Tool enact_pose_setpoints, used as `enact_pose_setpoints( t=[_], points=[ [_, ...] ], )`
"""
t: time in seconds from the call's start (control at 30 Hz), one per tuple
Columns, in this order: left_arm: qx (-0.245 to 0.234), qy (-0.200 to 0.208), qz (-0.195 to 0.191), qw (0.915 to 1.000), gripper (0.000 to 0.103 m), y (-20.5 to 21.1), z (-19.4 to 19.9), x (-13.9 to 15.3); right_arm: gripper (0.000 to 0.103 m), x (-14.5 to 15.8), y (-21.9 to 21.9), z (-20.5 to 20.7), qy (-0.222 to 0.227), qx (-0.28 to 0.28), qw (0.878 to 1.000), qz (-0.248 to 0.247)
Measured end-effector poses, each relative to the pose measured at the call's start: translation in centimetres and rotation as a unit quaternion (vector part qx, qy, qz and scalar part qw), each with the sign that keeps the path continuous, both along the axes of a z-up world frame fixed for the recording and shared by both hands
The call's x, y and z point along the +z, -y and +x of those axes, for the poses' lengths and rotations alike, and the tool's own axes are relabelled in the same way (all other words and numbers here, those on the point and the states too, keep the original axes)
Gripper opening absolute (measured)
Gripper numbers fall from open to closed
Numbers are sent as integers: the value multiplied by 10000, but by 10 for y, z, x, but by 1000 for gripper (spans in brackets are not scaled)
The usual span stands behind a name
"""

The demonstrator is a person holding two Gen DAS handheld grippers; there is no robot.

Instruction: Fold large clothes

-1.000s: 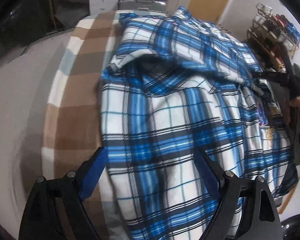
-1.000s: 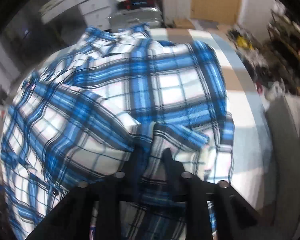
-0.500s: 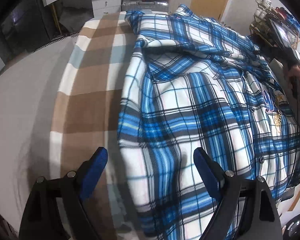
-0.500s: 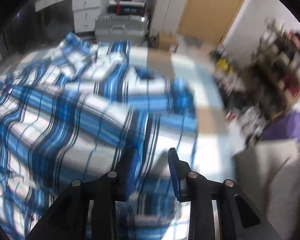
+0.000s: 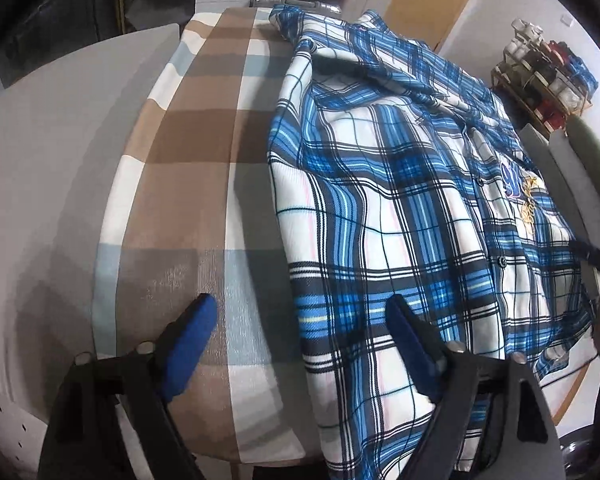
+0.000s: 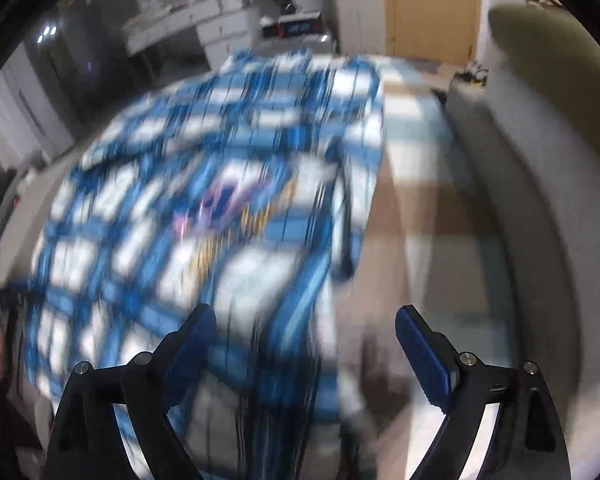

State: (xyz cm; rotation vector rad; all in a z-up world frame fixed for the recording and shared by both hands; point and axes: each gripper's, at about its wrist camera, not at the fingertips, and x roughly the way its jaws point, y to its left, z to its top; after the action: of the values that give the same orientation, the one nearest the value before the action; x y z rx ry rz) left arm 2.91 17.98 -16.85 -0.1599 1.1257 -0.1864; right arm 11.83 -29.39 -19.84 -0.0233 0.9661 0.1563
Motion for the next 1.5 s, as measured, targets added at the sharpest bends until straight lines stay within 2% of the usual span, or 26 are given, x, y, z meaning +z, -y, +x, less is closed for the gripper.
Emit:
enact_pose_setpoints(
  t=[0.03, 0.07, 0.1, 0.13, 0.17, 0.2, 0.23, 0.3, 0.47, 0.57, 0.67, 0.73, 0.8, 0.93, 1.0, 1.03, 1.07, 1.1, 1.13, 1.2, 1.33, 1.4, 1.5],
  points=[
    [-23, 26, 50, 10000, 58, 1, 1, 1, 89, -7, 0, -2, -39, 4, 10000, -10],
    [-37, 26, 113, 9999, 38, 2, 3, 2, 78, -11, 0, 0, -72, 16, 10000, -4],
    [-53, 3, 106, 9999, 27, 2, 4, 2, 56, -16, -4, -2, -120, 110, 9998, 66],
    [-76, -37, 71, 9999, 9, 3, 5, 1, 44, -18, -9, -9, -127, 188, 9997, 91],
    [-74, -71, 93, 9999, 5, 4, 5, 0, 31, -21, -13, -14, -75, 198, 9998, -41],
    [7, -22, 260, 9997, 5, 5, 5, 0, 13, -21, -17, -17, 55, 216, 9994, -249],
    [29, 7, 519, 9986, 3, 8, 3, 0, 9, -20, -17, -19, 46, 286, 9993, -222],
    [21, 28, 854, 9963, 3, 16, 1, -1, 6, -15, -16, -25, 139, 184, 9994, -258],
    [111, 5, 1164, 9931, 3, 15, -13, -1, 5, -11, -4, -38, 97, -13, 9984, -564],
    [173, 0, 1346, 9908, 3, 13, -22, -1, 6, -14, 0, -47, 179, -158, 9954, -925],
    [225, 0, 1619, 9865, 2, 10, -31, -1, 11, -18, 4, -42, 124, -249, 9948, -983],
    [228, -14, 1505, 9884, 2, 4, -36, 1, 16, -19, 4, -41, 26, -265, 9958, -881],
    [305, 101, 1322, 9907, 2, -2, -41, 12, 32, -14, 3, -45, 51, -243, 9966, -789],
    [292, 446, 815, 9952, 3, -10, -40, 53, 41, 19, -16, -66, 741, 143, 9950, -660],
    [175, 642, 589, 9960, 15, -4, -32, 75, 64, 46, -29, -76, 1301, 409, 9890, -577],
    [101, 786, 490, 9957, 34, 1, -23, 87, 71, 61, -36, -79, 1651, 516, 9837, -485],
    [58, 899, 443, 9949, 65, 7, -19, 96, 81, 69, -40, -81, 1833, 580, 9804, -420],
    [54, 1134, 439, 9926, 77, 15, -11, 109, 82, 83, -47, -82, 2103, 690, 9748, -292],
    [64, 1420, 477, 9887, 81, 22, -4, 118, 83, 95, -53, -80, 2327, 787, 9692, -153],
    [-87, 1832, 591, 9813, 82, 42, 8, 134, 90, 114, -64, -73, 2584, 924, 9615, 122],
    [-481, 2265, 823, 9693, 86, 85, 61, 151, 96, 142, -81, -50, 2939, 1042, 9485, 556],
    [-649, 2307, 894, 9667, 88, 101, 96, 150, 103, 157, -93, -22, 3108, 971, 9442, 495],
    [-781, 1959, 950, 9729, 90, 120, 166, 135, 103, 161, -106, 36, 3051, 854, 9483, 204]
  ],
)
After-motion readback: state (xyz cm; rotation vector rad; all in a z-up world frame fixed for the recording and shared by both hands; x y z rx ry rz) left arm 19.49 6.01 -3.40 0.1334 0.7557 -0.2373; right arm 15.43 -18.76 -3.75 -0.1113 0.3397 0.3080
